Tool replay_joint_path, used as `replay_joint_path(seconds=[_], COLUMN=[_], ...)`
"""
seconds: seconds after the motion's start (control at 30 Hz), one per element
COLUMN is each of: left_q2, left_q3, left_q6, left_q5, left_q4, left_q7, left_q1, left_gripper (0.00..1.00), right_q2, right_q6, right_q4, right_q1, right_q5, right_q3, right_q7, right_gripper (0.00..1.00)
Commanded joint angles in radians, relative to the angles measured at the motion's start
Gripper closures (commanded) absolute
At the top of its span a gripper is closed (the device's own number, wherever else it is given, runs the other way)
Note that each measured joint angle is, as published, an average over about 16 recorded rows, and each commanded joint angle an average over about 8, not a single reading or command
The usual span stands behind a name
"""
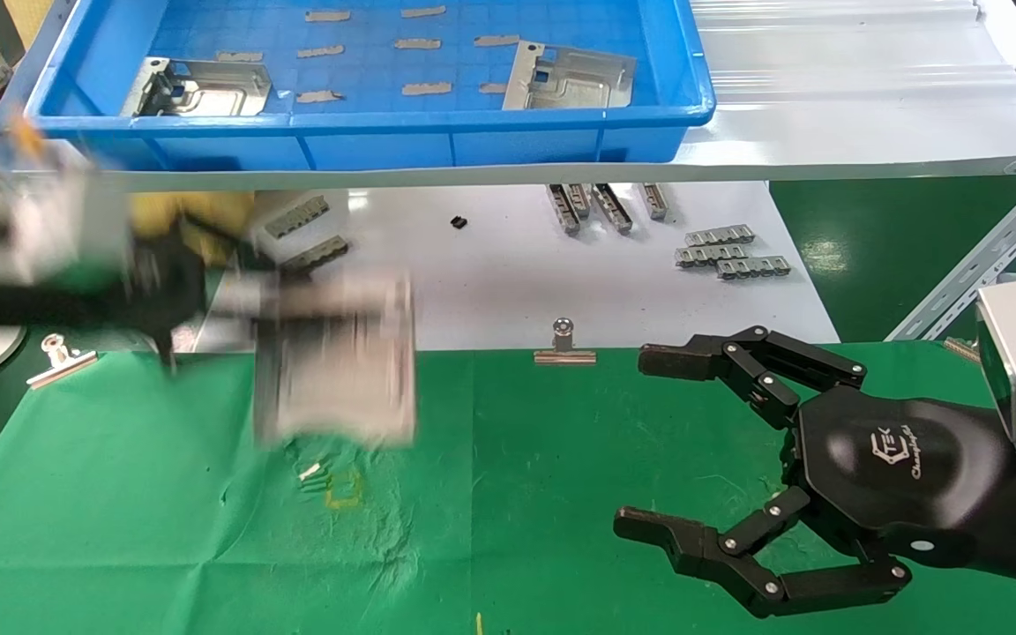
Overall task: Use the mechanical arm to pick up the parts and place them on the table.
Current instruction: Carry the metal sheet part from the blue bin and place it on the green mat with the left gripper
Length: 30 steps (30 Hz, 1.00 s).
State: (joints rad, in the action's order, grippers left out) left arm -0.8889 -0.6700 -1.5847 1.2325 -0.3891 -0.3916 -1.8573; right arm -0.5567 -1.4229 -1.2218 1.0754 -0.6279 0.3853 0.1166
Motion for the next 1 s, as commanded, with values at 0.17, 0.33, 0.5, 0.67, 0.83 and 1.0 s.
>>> replay_joint_path(seconds=[0.17, 0.33, 0.5, 0.67, 0.83, 1.0], left_q2=[0.005, -0.041, -0.079, -0.105, -0.124, -0.137], left_q3=[-0.091, -0.110, -0.112, -0.119, -0.124, -0.122], left_q6=[0.045, 0.096, 0.131, 0.146, 0.167, 0.170], left_q5=[0.032, 0.065, 0.071, 0.082, 0.091, 0.089], left_q4=[0.017, 0.115, 0.193, 0.245, 0.275, 0.293], left_q7=[-0.111, -0.215, -0.278, -0.322, -0.375, -0.424], left_q1=[0.093, 0.121, 0.132, 0.135, 0.134, 0.130], left_gripper=[1.00, 1.00, 0.69, 0.08, 0.00, 0.00], right_q2=[0.000, 0.000, 0.000, 0.000, 0.000, 0.000], right_q6=[0.000, 0.000, 0.000, 0.000, 0.000, 0.000], right_q4=[0.000, 0.000, 0.000, 0.000, 0.000, 0.000], right_q1=[0.000, 0.000, 0.000, 0.000, 0.000, 0.000], right_q5=[0.000, 0.000, 0.000, 0.000, 0.000, 0.000], right_q3=[0.000, 0.000, 0.000, 0.000, 0.000, 0.000], right_q7=[0.000, 0.000, 0.000, 0.000, 0.000, 0.000], right_gripper=[0.00, 0.00, 0.00, 0.00, 0.00, 0.00])
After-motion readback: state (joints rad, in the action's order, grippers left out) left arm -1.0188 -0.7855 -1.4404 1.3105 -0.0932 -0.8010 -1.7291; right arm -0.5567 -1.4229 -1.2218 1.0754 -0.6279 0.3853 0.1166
